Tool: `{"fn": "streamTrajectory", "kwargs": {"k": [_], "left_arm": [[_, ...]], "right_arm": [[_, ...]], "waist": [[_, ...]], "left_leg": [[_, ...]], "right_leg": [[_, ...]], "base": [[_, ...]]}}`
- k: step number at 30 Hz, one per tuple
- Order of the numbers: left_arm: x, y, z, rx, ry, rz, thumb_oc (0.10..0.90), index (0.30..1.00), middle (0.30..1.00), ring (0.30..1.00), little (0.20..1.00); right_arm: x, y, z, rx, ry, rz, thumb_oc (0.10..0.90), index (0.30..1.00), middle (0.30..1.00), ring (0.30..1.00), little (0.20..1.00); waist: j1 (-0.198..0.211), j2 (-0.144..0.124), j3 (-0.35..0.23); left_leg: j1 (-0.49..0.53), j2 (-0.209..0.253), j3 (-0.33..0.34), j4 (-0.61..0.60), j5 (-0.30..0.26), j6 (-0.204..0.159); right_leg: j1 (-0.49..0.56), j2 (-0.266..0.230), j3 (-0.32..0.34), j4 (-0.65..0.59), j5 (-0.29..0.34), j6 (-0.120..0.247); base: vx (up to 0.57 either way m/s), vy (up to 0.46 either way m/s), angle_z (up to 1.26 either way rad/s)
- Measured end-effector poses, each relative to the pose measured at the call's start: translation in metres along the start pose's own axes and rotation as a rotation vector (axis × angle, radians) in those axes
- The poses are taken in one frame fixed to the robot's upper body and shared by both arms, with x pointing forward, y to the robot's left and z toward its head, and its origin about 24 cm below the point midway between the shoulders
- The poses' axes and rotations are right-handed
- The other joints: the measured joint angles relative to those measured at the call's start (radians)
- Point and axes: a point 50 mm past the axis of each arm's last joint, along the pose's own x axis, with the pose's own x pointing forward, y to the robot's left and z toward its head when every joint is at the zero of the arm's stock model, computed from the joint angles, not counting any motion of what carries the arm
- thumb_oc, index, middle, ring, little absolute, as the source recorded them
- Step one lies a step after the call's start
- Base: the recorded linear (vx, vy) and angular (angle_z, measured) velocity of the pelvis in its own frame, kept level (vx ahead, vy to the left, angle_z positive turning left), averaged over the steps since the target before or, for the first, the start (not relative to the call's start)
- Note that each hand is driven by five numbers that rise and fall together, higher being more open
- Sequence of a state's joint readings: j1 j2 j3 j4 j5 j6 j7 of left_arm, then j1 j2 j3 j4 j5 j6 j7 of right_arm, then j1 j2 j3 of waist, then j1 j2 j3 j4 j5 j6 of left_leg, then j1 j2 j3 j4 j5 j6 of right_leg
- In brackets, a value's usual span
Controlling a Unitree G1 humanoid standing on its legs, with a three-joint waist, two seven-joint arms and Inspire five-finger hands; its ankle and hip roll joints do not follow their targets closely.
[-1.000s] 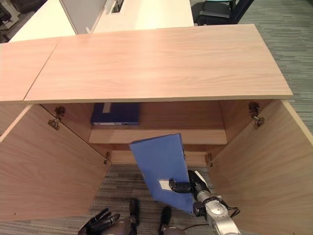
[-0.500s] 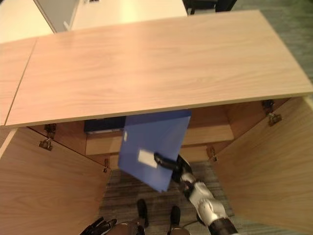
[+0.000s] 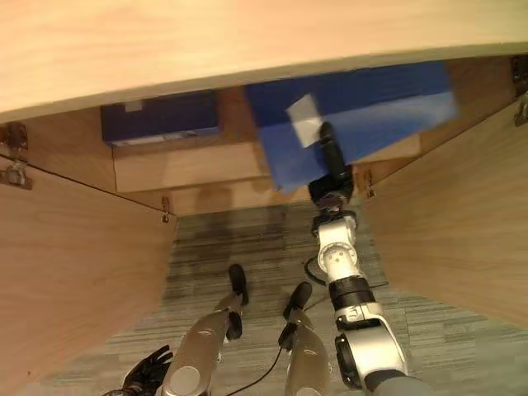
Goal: Put the empty folder in the office cabinet
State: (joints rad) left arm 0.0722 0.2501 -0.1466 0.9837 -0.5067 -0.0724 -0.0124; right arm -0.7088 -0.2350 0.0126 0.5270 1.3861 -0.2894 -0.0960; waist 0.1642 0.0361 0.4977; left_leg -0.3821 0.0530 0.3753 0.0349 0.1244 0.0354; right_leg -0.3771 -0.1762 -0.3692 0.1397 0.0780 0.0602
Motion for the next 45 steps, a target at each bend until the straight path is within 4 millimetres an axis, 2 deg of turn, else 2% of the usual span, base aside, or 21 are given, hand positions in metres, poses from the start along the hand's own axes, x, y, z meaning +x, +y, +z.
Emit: {"fn": "streamTrajectory", "kwargs": {"k": [2, 3, 5, 7, 10, 12, 18, 21, 28, 31, 32, 33, 35, 41, 45], "left_arm": [[0.0, 0.0, 0.001, 0.009, -0.002, 0.004, 0.8, 0.9, 0.9, 0.9, 0.9], [0.001, -0.004, 0.007, 0.041, -0.023, -0.016, 0.8, 0.9, 0.9, 0.9, 0.9], [0.003, -0.012, 0.017, 0.046, -0.059, -0.038, 0.8, 0.9, 0.9, 0.9, 0.9], [0.004, -0.013, 0.02, 0.048, -0.069, -0.036, 0.8, 0.9, 0.9, 0.9, 0.9], [0.006, -0.011, 0.019, 0.053, -0.044, -0.017, 0.8, 0.9, 0.9, 0.9, 0.9], [0.007, -0.01, 0.019, 0.059, -0.04, -0.013, 0.8, 0.9, 0.9, 0.9, 0.9], [0.007, -0.011, 0.021, 0.064, -0.051, -0.019, 0.8, 0.9, 0.9, 0.9, 0.9], [0.007, -0.011, 0.021, 0.065, -0.054, -0.019, 0.8, 0.9, 0.9, 0.9, 0.9], [0.006, -0.015, 0.019, 0.093, -0.049, -0.039, 0.8, 0.9, 0.9, 0.9, 0.9], [0.006, -0.013, 0.019, 0.072, -0.048, -0.035, 0.8, 0.9, 0.9, 0.9, 0.9], [0.006, -0.013, 0.02, 0.066, -0.048, -0.034, 0.8, 0.9, 0.9, 0.9, 0.9], [0.006, -0.013, 0.02, 0.066, -0.048, -0.034, 0.8, 0.9, 0.9, 0.9, 0.9], [0.006, -0.012, 0.019, 0.067, -0.045, -0.032, 0.8, 0.9, 0.9, 0.9, 0.9], [0.006, -0.005, 0.022, 0.08, -0.048, -0.018, 0.8, 0.9, 0.9, 0.9, 0.9], [0.006, -0.002, 0.025, 0.085, -0.055, -0.015, 0.8, 0.9, 0.9, 0.9, 0.9]], "right_arm": [[0.003, 0.003, 0.008, 0.027, -0.048, -0.013, 0.4, 0.3, 0.3, 0.3, 0.3], [0.01, 0.02, 0.014, 0.043, -0.091, 0.016, 0.4, 0.3, 0.3, 0.3, 0.3], [0.019, 0.043, 0.021, 0.063, -0.128, 0.062, 0.4, 0.3, 0.3, 0.3, 0.3], [0.025, 0.056, 0.022, 0.069, -0.136, 0.074, 0.4, 0.3, 0.3, 0.3, 0.3], [0.032, 0.064, 0.019, 0.04, -0.119, 0.05, 0.4, 0.3, 0.3, 0.3, 0.3], [0.041, 0.07, 0.025, 0.018, -0.132, 0.037, 0.4, 0.3, 0.3, 0.3, 0.3], [0.059, 0.102, 0.066, 0.003, -0.232, 0.075, 0.4, 0.3, 0.3, 0.3, 0.3], [0.067, 0.111, 0.082, 0.009, -0.262, 0.044, 0.4, 0.3, 0.3, 0.3, 0.3], [0.073, 0.113, 0.097, 0.013, -0.266, 0.001, 0.4, 0.3, 0.3, 0.3, 0.3], [0.076, 0.132, 0.119, -0.024, -0.297, 0.026, 0.4, 0.3, 0.3, 0.3, 0.3], [0.076, 0.134, 0.123, -0.025, -0.304, 0.03, 0.536, 0.505, 0.505, 0.505, 0.505], [0.076, 0.135, 0.127, -0.028, -0.31, 0.033, 0.8, 0.9, 0.9, 0.9, 0.9], [0.078, 0.138, 0.131, -0.05, -0.311, 0.021, 0.8, 0.9, 0.9, 0.9, 0.9], [0.079, 0.147, 0.127, -0.127, -0.261, 0.04, 0.8, 0.9, 0.9, 0.9, 0.9], [0.08, 0.152, 0.125, -0.219, -0.202, 0.072, 0.8, 0.9, 0.9, 0.9, 0.9]], "waist": [[0.0, 0.017, 0.017], [-0.002, 0.024, 0.022], [0.001, 0.042, 0.043], [0.002, 0.042, 0.046], [0.012, 0.041, 0.048], [0.012, 0.041, 0.048], [0.023, 0.042, 0.048], [0.037, 0.042, 0.047], [0.058, 0.05, 0.045], [0.071, 0.055, 0.044], [0.079, 0.055, 0.044], [0.085, 0.056, 0.043], [0.088, 0.063, 0.039], [0.099, 0.07, 0.035], [0.108, 0.1, 0.016]], "left_leg": [[-0.011, 0.004, -0.002, 0.008, 0.007, 0.01], [-0.08, 0.009, -0.013, 0.07, -0.004, 0.012], [-0.136, 0.009, -0.016, 0.112, -0.013, 0.025], [-0.183, 0.012, -0.017, 0.171, -0.033, 0.043], [-0.215, 0.018, -0.023, 0.252, -0.067, 0.04], [-0.238, 0.02, -0.03, 0.309, -0.09, 0.04], [-0.34, 0.028, -0.053, 0.379, -0.103, 0.031], [-0.391, 0.027, -0.064, 0.397, -0.102, 0.031], [-0.439, 0.015, -0.087, 0.397, -0.082, 0.019], [-0.462, 0.005, -0.111, 0.398, -0.074, 0.017], [-0.464, 0.001, -0.114, 0.398, -0.073, 0.016], [-0.465, 0.001, -0.117, 0.397, -0.072, 0.015], [-0.472, -0.003, -0.135, 0.394, -0.063, 0.017], [-0.472, -0.006, -0.152, 0.355, -0.037, 0.007], [-0.47, -0.012, -0.165, 0.319, -0.021, 0.003]], "right_leg": [[-0.013, 0.0, 0.0, 0.013, -0.009, -0.005], [-0.091, -0.02, 0.006, 0.099, -0.039, -0.024], [-0.167, -0.045, 0.011, 0.194, -0.077, -0.031], [-0.227, -0.068, 0.021, 0.281, -0.115, -0.043], [-0.267, -0.09, 0.033, 0.381, -0.167, -0.055], [-0.288, -0.107, 0.038, 0.438, -0.197, -0.061], [-0.384, -0.132, 0.034, 0.533, -0.235, -0.083], [-0.435, -0.142, 0.029, 0.568, -0.247, -0.088], [-0.479, -0.157, 0.01, 0.602, -0.261, -0.105], [-0.492, -0.177, -0.013, 0.631, -0.287, -0.11], [-0.494, -0.18, -0.015, 0.635, -0.292, -0.113], [-0.494, -0.181, -0.018, 0.638, -0.295, -0.112], [-0.493, -0.188, -0.036, 0.647, -0.304, -0.114], [-0.492, -0.191, -0.058, 0.64, -0.31, -0.121], [-0.487, -0.195, -0.082, 0.634, -0.312, -0.126]], "base": [[-0.07, -0.077, 0.02], [-0.05, -0.038, 0.12], [-0.04, -0.04, 0.14], [0.0, -0.013, 0.11], [0.05, -0.061, 0.1], [0.07, -0.068, 0.13], [0.04, -0.047, 0.13], [0.04, -0.044, 0.11], [0.02, -0.046, 0.12], [0.03, -0.053, 0.28], [0.02, -0.054, 0.13], [0.02, -0.062, 0.15], [0.02, -0.04, 0.21], [0.02, -0.02, 0.09], [0.02, -0.012, 0.11]]}}
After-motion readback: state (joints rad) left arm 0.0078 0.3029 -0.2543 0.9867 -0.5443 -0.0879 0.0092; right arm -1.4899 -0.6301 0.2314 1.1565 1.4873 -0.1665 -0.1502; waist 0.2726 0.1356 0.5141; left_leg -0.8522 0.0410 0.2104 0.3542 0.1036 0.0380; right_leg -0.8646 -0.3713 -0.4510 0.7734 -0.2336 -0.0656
